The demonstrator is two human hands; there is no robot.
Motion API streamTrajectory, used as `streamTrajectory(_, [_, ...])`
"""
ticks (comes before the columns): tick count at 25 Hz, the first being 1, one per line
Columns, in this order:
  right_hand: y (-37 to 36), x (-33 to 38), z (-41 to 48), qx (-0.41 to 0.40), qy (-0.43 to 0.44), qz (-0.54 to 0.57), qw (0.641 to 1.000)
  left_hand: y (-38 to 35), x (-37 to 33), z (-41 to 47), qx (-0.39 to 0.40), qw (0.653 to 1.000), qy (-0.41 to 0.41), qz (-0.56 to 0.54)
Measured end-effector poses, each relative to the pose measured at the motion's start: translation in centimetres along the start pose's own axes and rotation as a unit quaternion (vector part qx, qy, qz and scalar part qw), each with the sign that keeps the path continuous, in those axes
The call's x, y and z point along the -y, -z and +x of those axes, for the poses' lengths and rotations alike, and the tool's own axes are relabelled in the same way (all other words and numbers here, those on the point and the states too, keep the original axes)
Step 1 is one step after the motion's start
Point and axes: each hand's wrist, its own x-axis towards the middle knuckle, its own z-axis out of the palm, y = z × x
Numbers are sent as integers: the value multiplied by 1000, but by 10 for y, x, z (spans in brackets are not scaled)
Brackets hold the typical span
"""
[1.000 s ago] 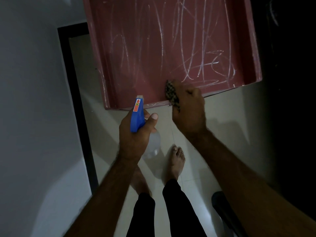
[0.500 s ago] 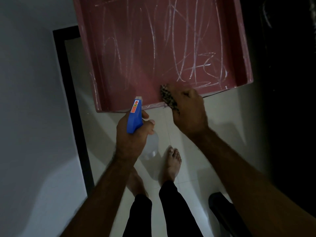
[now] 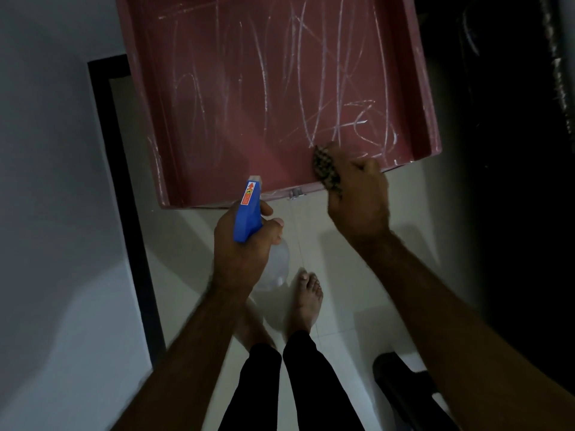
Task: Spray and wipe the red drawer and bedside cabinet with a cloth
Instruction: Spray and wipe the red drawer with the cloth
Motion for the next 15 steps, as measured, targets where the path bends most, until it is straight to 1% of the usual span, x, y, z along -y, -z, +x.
streamTrajectory(1, [2,-3,-1,-16,-41,-4,999,-1,0,1,1,1000,2,-1])
streamTrajectory(2, [2,0,-3,-17,-64,-7,998,-3,1,1,1,1000,5,-5])
streamTrajectory(3, [0,6,-5,-6,-58,-3,998,-4,1,2,1,1000,7,-8])
streamTrajectory(6, [-8,20,-11,51,43,4,998,-9,4,3,17,1000,1,-9])
streamTrajectory(7, [-6,17,-11,57,52,-3,997,-10,3,3,23,1000,-2,-11])
streamTrajectory(8, [-3,11,-9,47,39,-12,998,-10,3,3,27,999,-5,-16])
streamTrajectory(11, [6,-3,-9,-38,-81,-33,995,-10,2,5,33,999,-12,-17])
streamTrajectory(12, [5,1,-10,-45,-98,-36,994,-9,2,6,32,999,-11,-10])
streamTrajectory(13, [2,8,-11,-38,-84,-31,995,-9,1,7,31,999,-11,-4])
streamTrajectory(15, [-3,16,-12,11,-13,-23,1000,-8,-1,8,38,999,-13,4])
